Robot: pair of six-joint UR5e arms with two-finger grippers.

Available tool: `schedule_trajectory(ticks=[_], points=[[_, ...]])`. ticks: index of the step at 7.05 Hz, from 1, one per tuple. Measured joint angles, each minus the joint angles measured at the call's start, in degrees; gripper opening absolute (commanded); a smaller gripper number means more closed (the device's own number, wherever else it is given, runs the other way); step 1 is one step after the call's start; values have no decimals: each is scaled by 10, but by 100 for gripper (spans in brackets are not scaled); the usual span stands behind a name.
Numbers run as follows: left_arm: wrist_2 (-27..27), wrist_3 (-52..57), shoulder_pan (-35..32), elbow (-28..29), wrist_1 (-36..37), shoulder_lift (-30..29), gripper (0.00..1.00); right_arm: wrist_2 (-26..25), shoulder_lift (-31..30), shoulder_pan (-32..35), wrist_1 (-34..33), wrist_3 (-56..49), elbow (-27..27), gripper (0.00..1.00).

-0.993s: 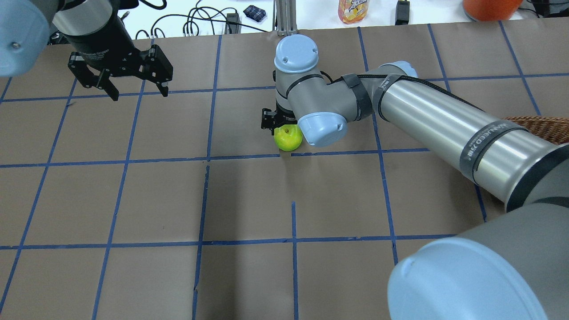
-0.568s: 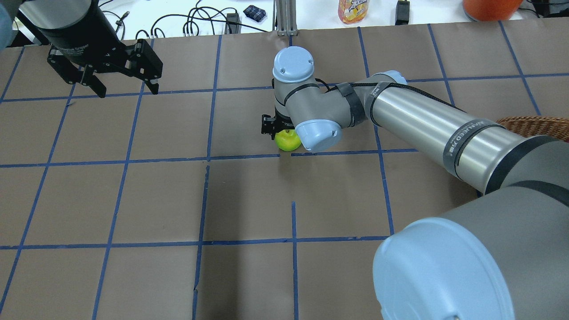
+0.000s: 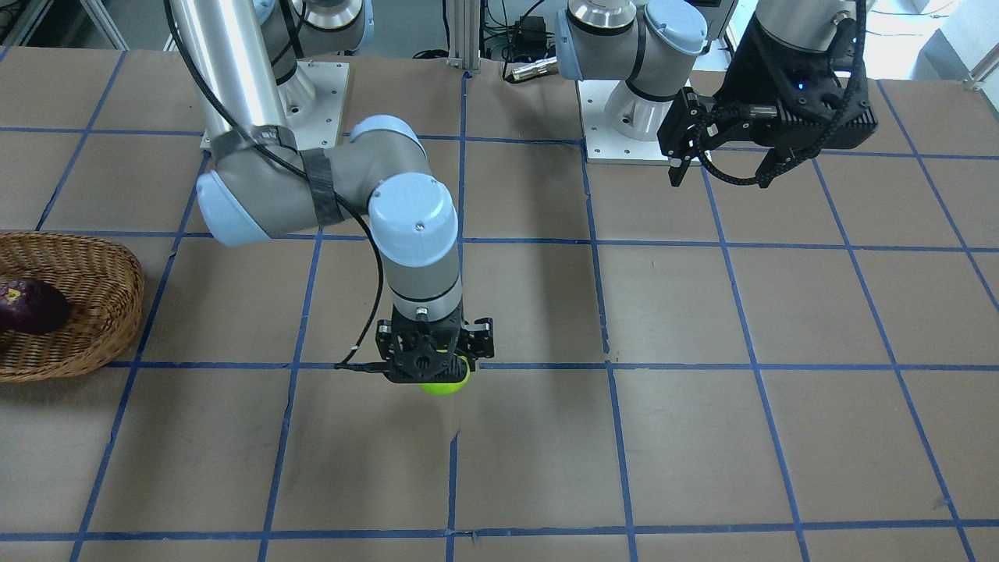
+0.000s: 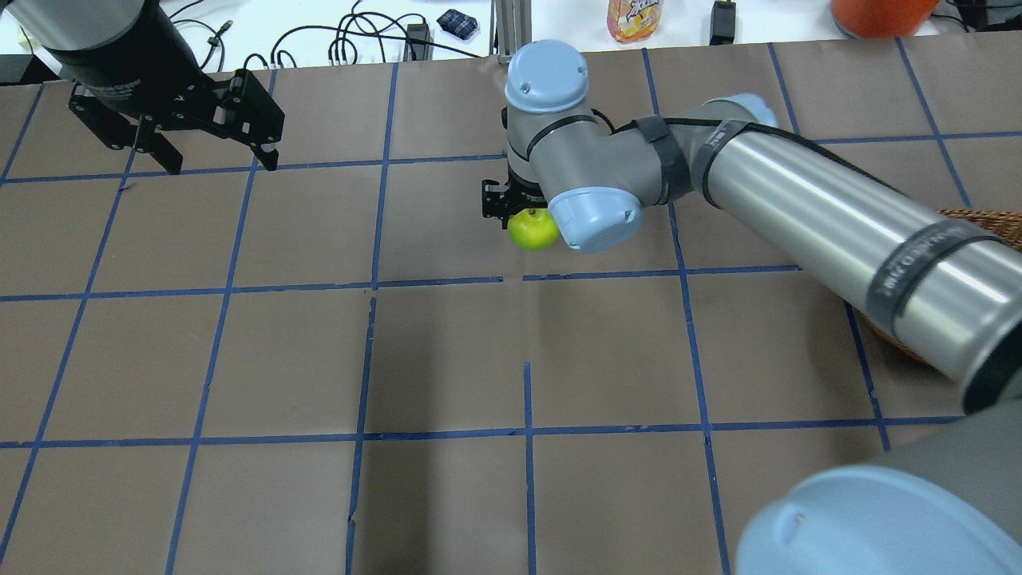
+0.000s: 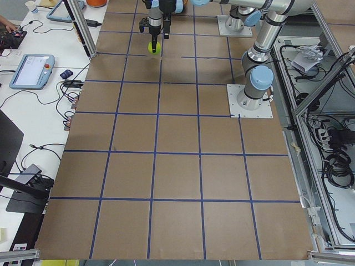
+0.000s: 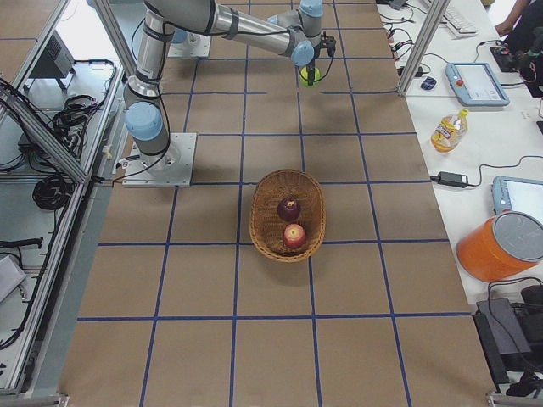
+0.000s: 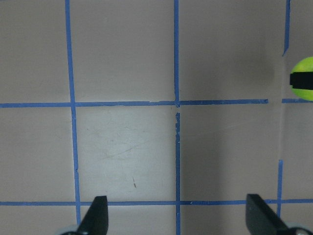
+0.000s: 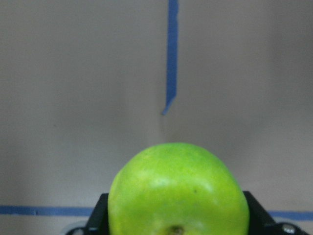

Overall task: Put all apples into basket
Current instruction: 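Carry the green apple over the basket and open the right gripper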

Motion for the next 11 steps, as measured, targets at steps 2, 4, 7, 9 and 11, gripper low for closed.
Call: schedule_trajectory(ticks=[2,4,7,9,11], points=[[3,0,0,4,-1,10,100,-2,-95,-103,53,-99,51,43],[-17,4,0,0,1,7,100,-21,-183,-226,28,-278,150,43],[-34,0,-3,-9,7,-4,100,6,-213,-443,-103,-567,269,46],[-38,2,-5,9,-11,-9,100,43,-191,-523,-120,-655,287,100],[-19,7,-3,11,-23,-24,100,48,-173,-537,-120,-685,286,100]])
